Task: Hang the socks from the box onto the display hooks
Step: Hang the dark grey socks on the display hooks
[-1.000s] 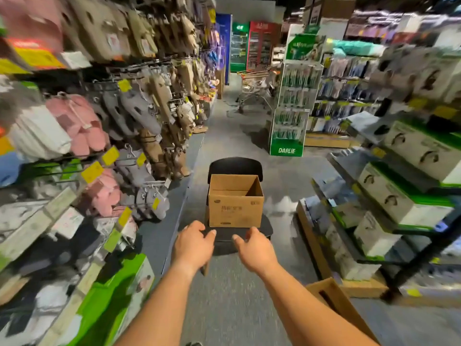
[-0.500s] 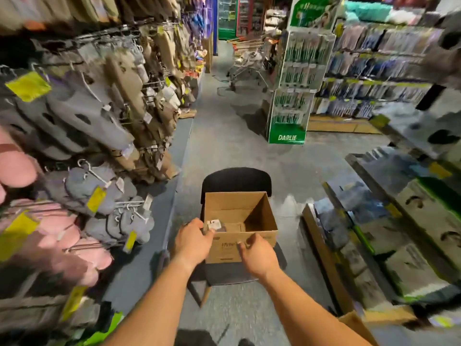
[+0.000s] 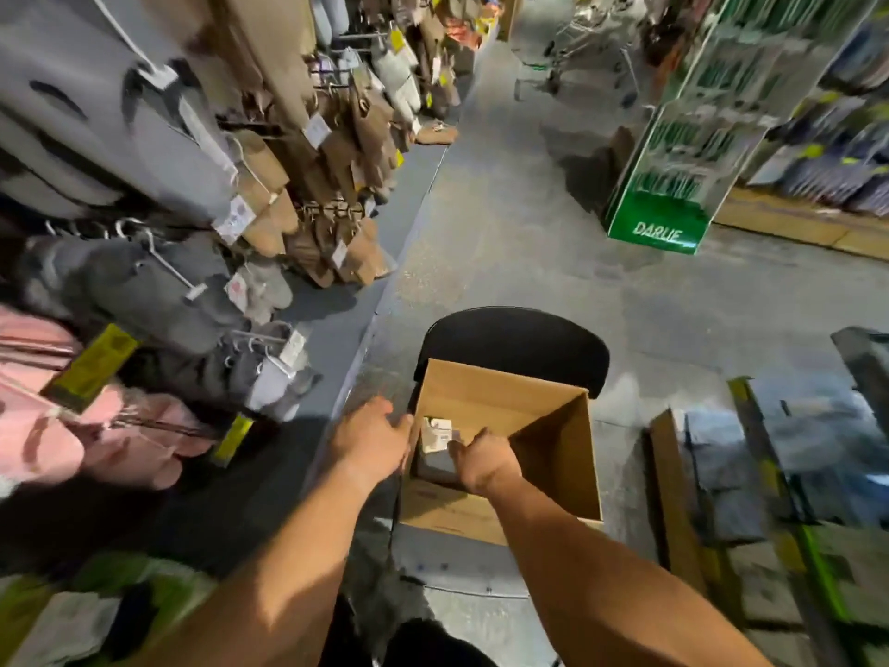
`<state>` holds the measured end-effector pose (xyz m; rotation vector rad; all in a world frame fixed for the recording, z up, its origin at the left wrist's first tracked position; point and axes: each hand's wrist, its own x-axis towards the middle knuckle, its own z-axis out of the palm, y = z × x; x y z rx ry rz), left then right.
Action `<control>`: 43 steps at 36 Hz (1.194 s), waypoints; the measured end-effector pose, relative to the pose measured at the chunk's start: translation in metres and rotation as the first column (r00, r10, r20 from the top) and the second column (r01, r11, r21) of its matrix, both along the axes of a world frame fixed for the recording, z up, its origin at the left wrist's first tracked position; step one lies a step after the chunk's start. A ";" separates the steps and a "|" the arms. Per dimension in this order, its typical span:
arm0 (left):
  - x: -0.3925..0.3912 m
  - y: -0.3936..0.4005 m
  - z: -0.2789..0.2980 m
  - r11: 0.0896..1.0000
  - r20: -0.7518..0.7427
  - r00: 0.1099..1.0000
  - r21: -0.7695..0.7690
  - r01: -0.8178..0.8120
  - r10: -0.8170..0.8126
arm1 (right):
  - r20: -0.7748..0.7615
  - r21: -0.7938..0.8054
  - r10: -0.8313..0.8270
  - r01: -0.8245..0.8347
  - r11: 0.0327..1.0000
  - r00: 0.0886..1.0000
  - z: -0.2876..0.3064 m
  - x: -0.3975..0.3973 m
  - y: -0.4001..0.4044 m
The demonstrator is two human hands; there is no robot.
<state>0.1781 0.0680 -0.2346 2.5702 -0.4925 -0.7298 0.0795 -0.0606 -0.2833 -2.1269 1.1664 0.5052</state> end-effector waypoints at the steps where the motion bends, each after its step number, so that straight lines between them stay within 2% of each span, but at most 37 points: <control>1: 0.007 -0.005 -0.010 1.000 -0.013 1.000 0.004 -0.003 0.004 | -0.015 0.029 -0.002 0.002 1.000 1.000 -0.013 0.008 -0.005; 4: 0.025 -0.020 -0.041 1.000 -0.037 0.999 0.002 -0.001 0.001 | -0.081 0.119 -0.057 0.067 0.991 0.995 -0.059 0.031 -0.017; 8: 0.049 -0.036 -0.087 1.000 -0.037 0.999 0.003 -0.012 0.012 | -0.087 0.232 -0.096 0.114 0.966 0.992 -0.122 0.063 -0.028; 14: 0.074 -0.051 -0.149 1.000 -0.087 0.996 0.008 0.003 -0.003 | -0.140 0.311 -0.157 0.194 0.931 0.978 -0.226 0.090 -0.057; 19: 0.086 -0.051 -0.181 1.000 -0.148 0.989 0.014 0.004 -0.002 | -0.119 0.443 -0.253 0.279 0.852 0.960 -0.247 0.098 -0.054; 23: 0.089 -0.048 -0.189 1.000 -0.166 0.986 -0.006 0.020 -0.021 | -0.057 0.348 -0.273 0.275 0.896 0.960 -0.250 0.100 -0.055; 25: 0.091 -0.049 -0.189 1.000 -0.170 0.985 -0.010 0.013 -0.015 | -0.093 0.386 -0.319 0.329 0.862 0.943 -0.250 0.102 -0.058; 30: 0.096 -0.053 -0.182 0.999 -0.171 0.985 -0.031 0.009 -0.014 | -0.072 0.499 -0.420 0.398 0.770 0.905 -0.317 0.092 -0.078; 34: 0.097 -0.056 -0.172 0.999 -0.165 0.986 -0.033 0.000 -0.005 | -0.084 0.529 -0.507 0.469 0.707 0.858 -0.277 0.084 -0.072; 36: 0.095 -0.057 -0.160 0.999 -0.166 0.986 -0.037 -0.006 0.000 | -0.045 0.534 -0.516 0.457 0.711 0.856 -0.227 0.078 -0.064; 38: 0.092 -0.059 -0.143 0.999 -0.168 0.986 -0.048 -0.012 0.004 | 0.017 0.551 -0.523 0.429 0.716 0.852 -0.184 0.068 -0.062; 41: 0.085 -0.064 -0.109 0.997 -0.156 0.988 -0.073 -0.012 0.001 | 0.111 0.632 -0.569 0.384 0.673 0.815 -0.123 0.048 -0.068; 43: 0.079 -0.069 -0.082 0.994 -0.178 0.984 -0.110 -0.026 0.006 | 0.230 0.657 -0.555 0.293 0.695 0.799 -0.079 0.039 -0.075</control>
